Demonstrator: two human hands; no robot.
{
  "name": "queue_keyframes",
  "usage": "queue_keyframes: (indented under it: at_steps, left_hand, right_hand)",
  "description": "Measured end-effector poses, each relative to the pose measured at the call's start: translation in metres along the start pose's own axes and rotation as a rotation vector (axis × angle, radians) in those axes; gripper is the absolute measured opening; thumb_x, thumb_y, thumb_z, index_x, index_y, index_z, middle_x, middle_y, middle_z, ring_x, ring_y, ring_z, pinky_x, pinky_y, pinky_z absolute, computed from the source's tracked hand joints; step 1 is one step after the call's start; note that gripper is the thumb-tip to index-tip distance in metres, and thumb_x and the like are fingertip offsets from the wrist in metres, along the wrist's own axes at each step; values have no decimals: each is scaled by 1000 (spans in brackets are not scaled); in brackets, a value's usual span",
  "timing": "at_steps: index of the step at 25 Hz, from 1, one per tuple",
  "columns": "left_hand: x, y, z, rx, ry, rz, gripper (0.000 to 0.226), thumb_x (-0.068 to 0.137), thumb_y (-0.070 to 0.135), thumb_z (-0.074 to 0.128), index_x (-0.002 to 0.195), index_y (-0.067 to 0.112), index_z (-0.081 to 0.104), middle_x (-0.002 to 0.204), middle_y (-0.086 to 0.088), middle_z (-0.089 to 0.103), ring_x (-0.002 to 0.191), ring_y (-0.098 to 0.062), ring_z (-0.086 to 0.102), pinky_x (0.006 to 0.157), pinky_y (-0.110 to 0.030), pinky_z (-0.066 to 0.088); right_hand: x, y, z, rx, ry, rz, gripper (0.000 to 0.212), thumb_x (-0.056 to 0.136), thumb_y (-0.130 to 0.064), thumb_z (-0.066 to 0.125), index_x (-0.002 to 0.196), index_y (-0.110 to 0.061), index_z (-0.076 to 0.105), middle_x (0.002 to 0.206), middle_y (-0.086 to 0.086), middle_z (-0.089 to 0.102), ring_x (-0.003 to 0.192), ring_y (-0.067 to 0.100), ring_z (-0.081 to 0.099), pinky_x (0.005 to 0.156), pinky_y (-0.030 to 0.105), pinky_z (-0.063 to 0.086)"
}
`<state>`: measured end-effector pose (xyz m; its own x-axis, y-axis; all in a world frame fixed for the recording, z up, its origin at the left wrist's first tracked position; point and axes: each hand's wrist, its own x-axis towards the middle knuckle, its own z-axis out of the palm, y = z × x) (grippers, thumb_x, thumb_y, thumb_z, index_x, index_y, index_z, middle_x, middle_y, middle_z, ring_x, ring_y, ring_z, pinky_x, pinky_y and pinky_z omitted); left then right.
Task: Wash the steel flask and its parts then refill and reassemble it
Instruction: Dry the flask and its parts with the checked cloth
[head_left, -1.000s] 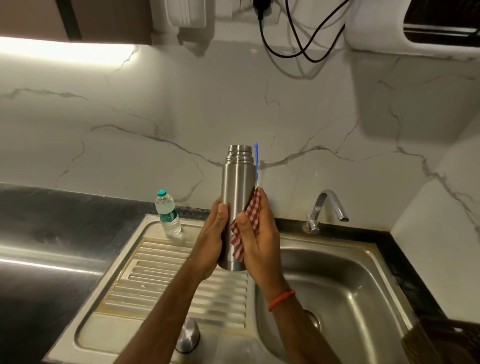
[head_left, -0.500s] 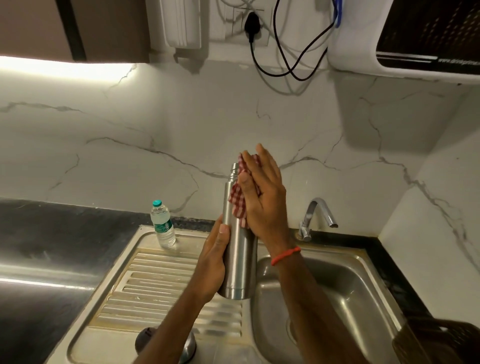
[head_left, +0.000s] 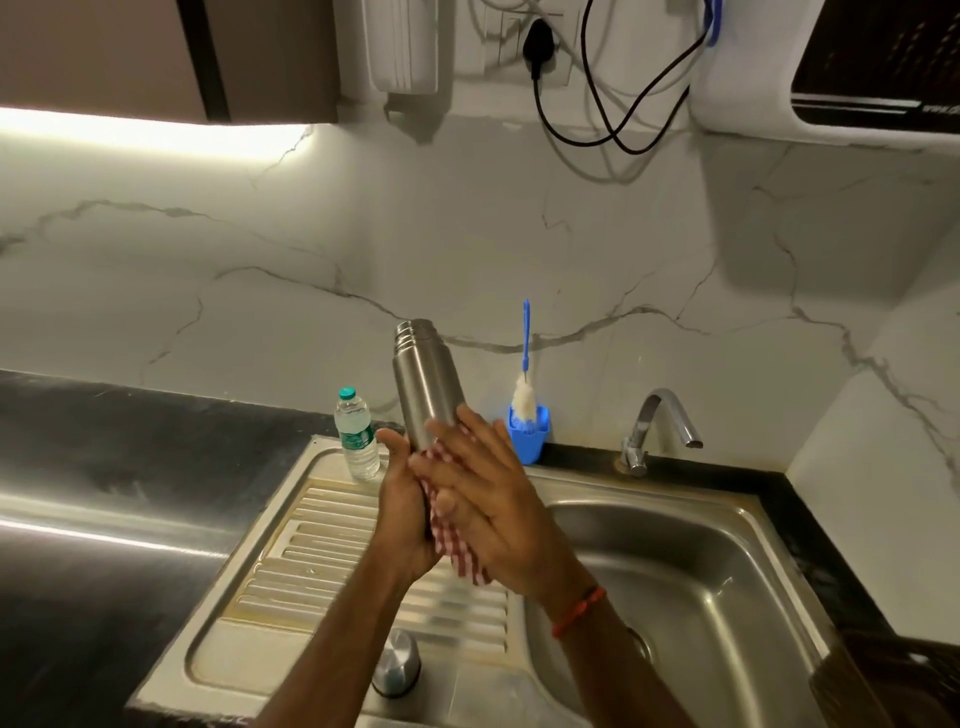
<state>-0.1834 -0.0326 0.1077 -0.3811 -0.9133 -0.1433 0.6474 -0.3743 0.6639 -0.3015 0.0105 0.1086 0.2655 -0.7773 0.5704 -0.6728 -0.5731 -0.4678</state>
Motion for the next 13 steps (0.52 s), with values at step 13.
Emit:
queue_keyframes:
  at_steps: [13]
  left_hand:
    - [-14, 5, 4, -185, -20, -91, 66, 79, 75, 65, 102, 13, 70, 88, -4, 72, 80, -17, 71, 74, -33, 62]
  right_hand:
    - [-16, -20, 9, -236, 202, -159, 41, 104, -42, 44, 142, -27, 50, 156, 2, 41, 149, 19, 28, 120, 43, 30]
